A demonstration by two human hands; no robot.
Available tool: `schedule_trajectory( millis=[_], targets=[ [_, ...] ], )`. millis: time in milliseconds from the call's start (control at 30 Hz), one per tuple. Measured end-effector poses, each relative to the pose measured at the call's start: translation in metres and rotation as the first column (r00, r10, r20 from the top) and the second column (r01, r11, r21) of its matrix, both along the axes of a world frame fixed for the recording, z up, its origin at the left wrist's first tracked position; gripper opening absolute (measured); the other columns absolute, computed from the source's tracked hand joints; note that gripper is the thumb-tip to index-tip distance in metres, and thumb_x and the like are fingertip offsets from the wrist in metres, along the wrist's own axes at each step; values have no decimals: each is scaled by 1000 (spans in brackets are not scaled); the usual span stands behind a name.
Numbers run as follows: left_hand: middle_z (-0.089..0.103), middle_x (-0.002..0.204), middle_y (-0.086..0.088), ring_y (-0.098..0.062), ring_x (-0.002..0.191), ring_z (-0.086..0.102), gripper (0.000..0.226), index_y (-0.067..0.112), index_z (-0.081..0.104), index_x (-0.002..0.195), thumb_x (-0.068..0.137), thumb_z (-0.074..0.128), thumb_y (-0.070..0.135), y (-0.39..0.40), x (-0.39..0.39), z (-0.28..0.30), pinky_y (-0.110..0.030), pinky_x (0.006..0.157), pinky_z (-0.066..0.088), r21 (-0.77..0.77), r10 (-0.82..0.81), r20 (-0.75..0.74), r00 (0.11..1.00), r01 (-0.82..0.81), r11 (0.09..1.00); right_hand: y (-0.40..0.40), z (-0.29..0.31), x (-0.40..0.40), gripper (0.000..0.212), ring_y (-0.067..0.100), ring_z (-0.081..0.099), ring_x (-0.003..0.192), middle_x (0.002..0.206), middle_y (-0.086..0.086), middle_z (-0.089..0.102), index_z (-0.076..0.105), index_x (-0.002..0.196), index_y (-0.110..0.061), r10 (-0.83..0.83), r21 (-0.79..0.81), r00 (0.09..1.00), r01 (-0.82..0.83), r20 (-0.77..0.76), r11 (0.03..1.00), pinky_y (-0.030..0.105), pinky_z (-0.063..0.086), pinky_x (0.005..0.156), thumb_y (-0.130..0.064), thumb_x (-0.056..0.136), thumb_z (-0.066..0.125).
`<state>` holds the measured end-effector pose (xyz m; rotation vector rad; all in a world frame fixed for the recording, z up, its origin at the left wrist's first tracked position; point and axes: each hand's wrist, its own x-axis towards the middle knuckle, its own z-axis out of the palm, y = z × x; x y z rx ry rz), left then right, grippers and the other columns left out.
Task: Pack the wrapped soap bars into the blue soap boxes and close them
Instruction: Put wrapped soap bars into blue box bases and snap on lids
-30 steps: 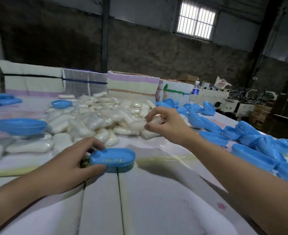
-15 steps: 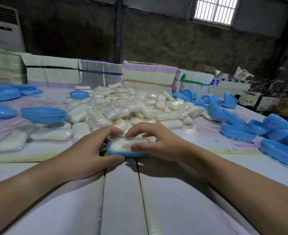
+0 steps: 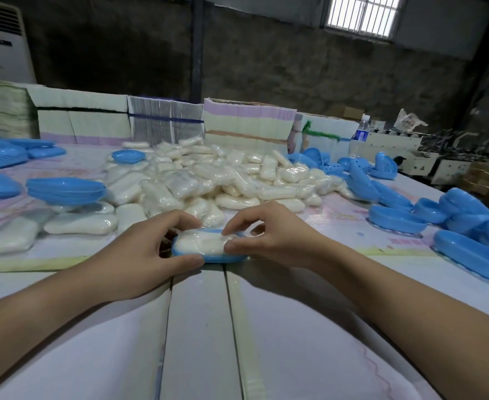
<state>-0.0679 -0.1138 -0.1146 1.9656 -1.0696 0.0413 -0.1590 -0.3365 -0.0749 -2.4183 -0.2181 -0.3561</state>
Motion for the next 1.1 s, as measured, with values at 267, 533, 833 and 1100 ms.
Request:
schedule_trajectory(
  millis=[267,533,833,1100],
  targets=[
    [57,102,38,4,89,61,41,42,57,107,76,83,34,1,-1,0,-10,75,47,13,31,65,997,-32,999,-8,3,-4,8,-3,59,73,84,-14,72,76,81,-24,-52,55,998,51,21,997,14,45,68,-24,74,81],
    [61,104,34,3,94,63,40,42,59,106,76,84,31,2,0,0,-11,76,48,7,19,76,997,-19,1000,-8,1,-3,9,-3,62,77,83,-13,72,77,86,-24,-23,17,999,24,-27,1000,9,44,66,-28,78,78],
    [55,116,32,6,104,56,36,56,54,109,77,72,52,3,8,-7,-9,84,42,44,-24,155,988,18,999,-56,15,5,8,-4,60,73,80,-11,72,75,86,-20,-299,268,922,231,248,935,12,48,69,-13,83,73],
    [58,115,25,3,99,60,54,52,56,116,67,59,74,3,18,-15,-12,80,44,27,-19,213,977,14,1000,-160,-10,9,45,33,40,130,141,6,49,55,131,-29,-811,-542,579,710,84,450,49,34,105,-47,90,46]
  ],
)
